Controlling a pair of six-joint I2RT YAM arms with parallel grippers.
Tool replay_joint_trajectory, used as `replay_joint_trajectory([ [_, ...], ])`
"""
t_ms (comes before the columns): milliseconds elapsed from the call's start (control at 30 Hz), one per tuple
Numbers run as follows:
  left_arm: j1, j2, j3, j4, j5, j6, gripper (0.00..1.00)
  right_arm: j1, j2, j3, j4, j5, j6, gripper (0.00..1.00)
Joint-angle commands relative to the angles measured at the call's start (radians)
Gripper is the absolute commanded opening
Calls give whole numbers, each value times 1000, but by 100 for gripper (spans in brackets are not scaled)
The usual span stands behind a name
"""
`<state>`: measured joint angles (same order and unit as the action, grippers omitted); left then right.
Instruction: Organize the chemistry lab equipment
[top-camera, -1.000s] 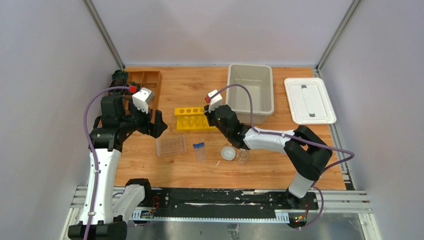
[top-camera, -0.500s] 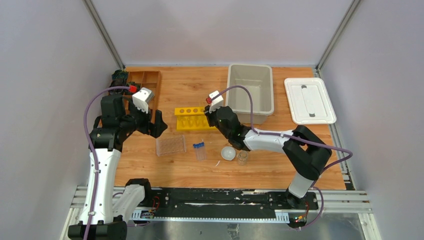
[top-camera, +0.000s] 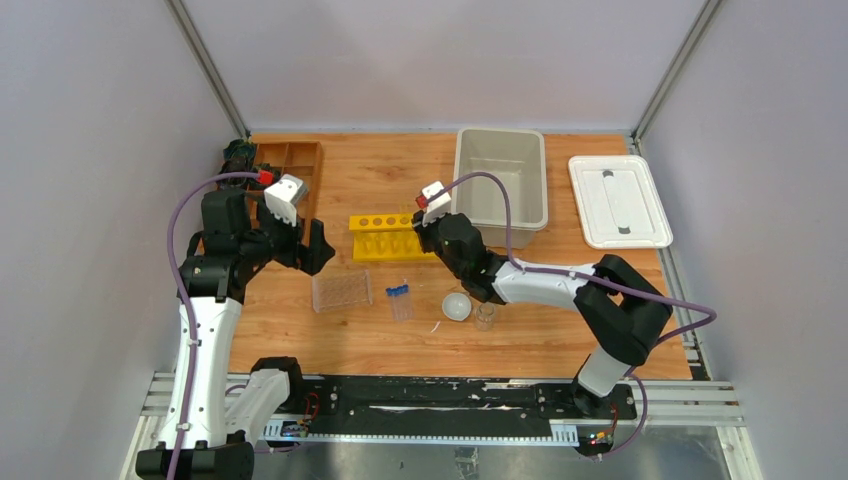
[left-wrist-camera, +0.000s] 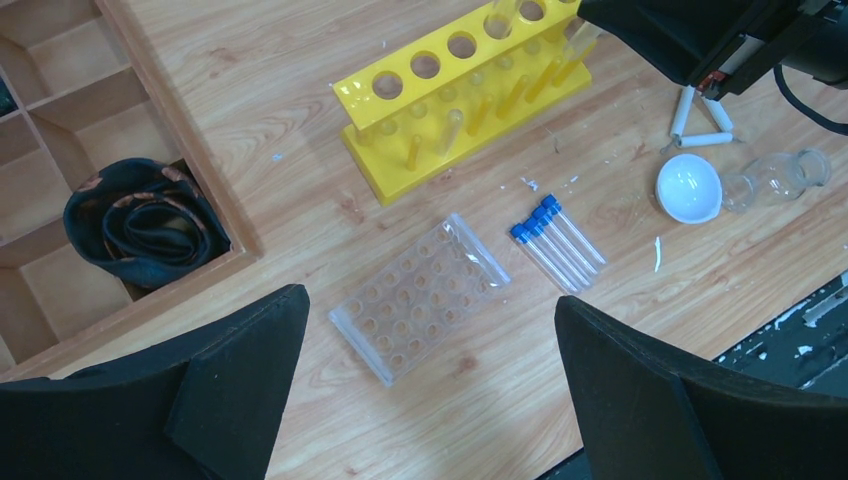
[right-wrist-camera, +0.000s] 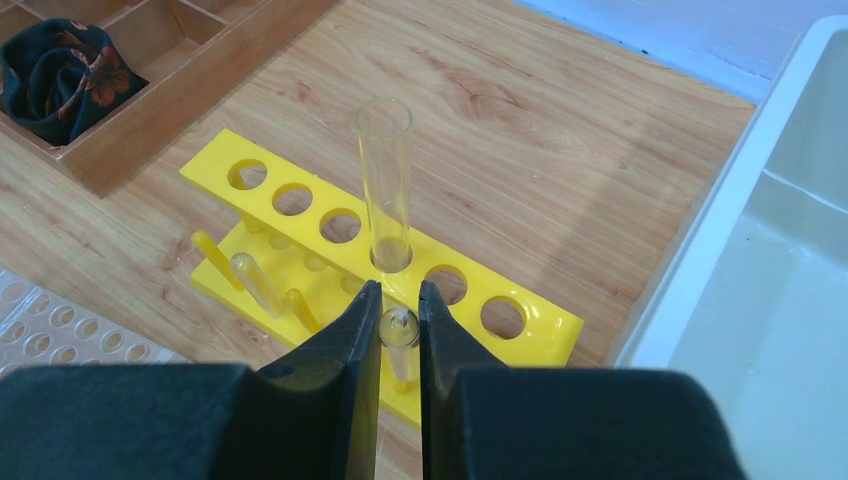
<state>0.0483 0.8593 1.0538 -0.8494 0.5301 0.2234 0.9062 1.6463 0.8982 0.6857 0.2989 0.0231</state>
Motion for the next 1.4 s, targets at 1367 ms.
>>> replay_joint_trajectory([
  [1367,0,21,-8,59,-3,-32,100,-7,52,-64,112,-53,57,0],
])
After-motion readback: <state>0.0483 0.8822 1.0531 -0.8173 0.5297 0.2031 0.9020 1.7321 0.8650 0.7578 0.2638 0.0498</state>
